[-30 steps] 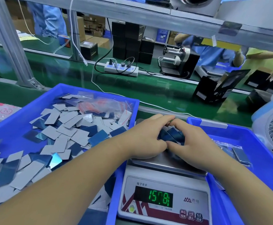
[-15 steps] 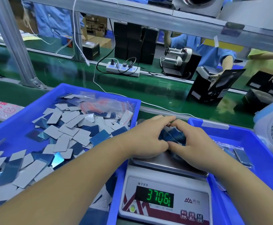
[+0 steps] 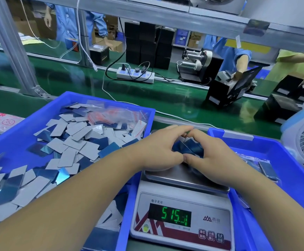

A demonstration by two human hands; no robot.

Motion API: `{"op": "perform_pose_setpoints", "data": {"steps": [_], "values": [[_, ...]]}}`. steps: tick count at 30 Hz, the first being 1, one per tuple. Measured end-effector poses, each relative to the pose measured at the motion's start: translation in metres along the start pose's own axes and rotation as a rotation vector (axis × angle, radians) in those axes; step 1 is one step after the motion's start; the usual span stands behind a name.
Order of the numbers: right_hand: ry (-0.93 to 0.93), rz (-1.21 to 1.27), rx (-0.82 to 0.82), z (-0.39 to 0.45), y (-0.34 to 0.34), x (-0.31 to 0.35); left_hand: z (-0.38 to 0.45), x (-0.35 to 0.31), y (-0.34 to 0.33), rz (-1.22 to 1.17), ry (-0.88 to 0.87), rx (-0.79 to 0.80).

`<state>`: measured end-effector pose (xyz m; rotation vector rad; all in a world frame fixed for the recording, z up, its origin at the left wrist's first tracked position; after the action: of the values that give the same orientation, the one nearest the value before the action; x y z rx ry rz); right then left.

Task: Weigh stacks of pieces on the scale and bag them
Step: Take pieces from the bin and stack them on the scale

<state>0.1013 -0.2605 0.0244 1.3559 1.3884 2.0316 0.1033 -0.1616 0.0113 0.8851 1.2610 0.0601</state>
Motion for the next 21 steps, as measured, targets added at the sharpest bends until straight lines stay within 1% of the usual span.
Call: {"op": "perform_pose_setpoints", "data": {"steps": [5,11,15,17,21], "values": [[0.013,-0.005,-0.045,0.000,0.003,0.001,0.000,-0.001,0.001,0.029,-0.005,-0.007],[0.051,-0.074,-0.137,-0.003,0.011,0.008,0.000,0.003,0.015,0.183,0.001,-0.012],[0.010,-0.015,-0.136,-0.005,0.007,0.001,-0.001,0.009,0.021,0.250,0.015,-0.008],[-0.001,-0.023,-0.127,-0.005,0.004,-0.001,-0.002,0.015,0.027,0.286,0.051,-0.006],[0.003,-0.045,-0.120,-0.005,0.000,-0.001,-0.004,0.026,0.035,0.279,0.103,-0.009]]}}
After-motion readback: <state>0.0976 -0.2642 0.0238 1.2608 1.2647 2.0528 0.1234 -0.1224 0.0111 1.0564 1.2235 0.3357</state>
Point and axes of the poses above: each hand's wrist, its own z-axis towards the middle knuckle, its own y-axis out of the back of the hand, x = y × z, the point moved 9 cm from there along z, towards the middle knuckle, and after that the axes turned 5 degrees about x, right-handed, at the moved point
